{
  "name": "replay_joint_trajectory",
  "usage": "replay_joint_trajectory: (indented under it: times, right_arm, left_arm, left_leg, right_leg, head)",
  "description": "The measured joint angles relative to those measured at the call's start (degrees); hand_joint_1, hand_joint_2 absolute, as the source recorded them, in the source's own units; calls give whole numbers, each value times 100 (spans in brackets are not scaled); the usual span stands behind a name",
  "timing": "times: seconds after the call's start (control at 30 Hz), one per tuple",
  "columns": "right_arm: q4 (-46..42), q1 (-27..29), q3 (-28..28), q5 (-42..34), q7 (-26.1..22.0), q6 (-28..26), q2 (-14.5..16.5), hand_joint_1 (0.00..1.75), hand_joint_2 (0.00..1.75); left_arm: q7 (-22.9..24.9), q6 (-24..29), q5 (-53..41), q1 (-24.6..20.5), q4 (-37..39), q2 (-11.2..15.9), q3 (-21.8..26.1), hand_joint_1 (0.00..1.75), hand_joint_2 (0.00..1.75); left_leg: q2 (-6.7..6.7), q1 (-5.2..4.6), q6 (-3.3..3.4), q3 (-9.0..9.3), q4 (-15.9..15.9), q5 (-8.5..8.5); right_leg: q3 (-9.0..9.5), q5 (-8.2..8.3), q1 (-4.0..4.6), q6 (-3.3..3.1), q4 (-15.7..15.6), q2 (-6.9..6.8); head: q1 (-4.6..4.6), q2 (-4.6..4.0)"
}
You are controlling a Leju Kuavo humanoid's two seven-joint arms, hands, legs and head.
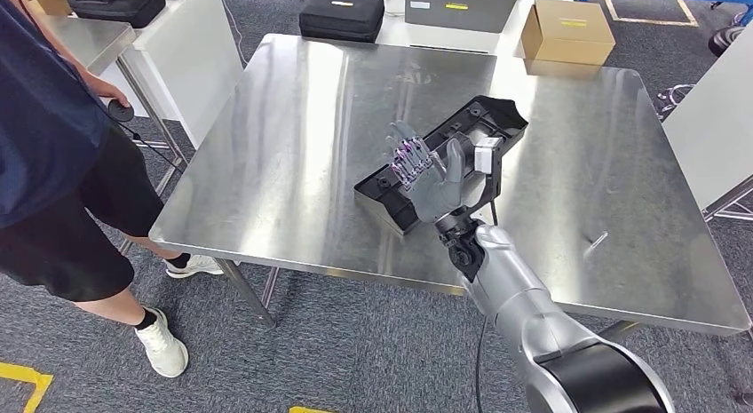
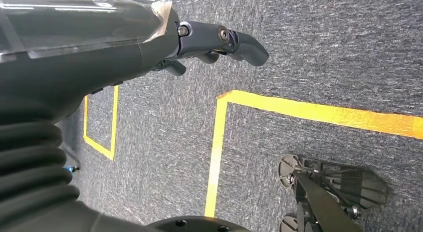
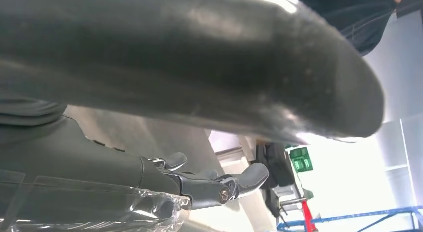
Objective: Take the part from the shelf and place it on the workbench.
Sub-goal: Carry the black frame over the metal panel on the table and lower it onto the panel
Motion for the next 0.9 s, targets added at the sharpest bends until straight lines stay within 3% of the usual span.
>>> replay_joint_trajectory:
  times: [0.3, 0.6, 0.9]
  right_arm:
    - [-466, 322, 262, -314, -191, 371, -15, 0, 0]
    - [-3541, 2499, 1706, -573, -735, 127, -610, 0, 0]
    - [-5701, 3539, 1998, 293, -1155, -527, -1020, 0, 0]
  left_arm:
    - [-7, 36, 50, 0, 2, -1, 48, 0, 0]
    - [-3, 136, 53, 1, 2, 2, 148, 0, 0]
    - [-55, 123, -19, 1, 2, 12, 148, 0, 0]
  left_leg:
    - [-1, 0, 0, 3, 0, -1]
    - [-4, 1, -12, -2, -2, -13]
    - [-2, 0, -13, 4, -3, -13]
  right_leg:
    - [0, -1, 0, 0, 0, 0]
    - [-6, -7, 1, -4, -1, 0]
    - [1, -7, 0, -5, -3, 1]
  head:
    - [1, 0]
    - [-1, 0]
    - [0, 0]
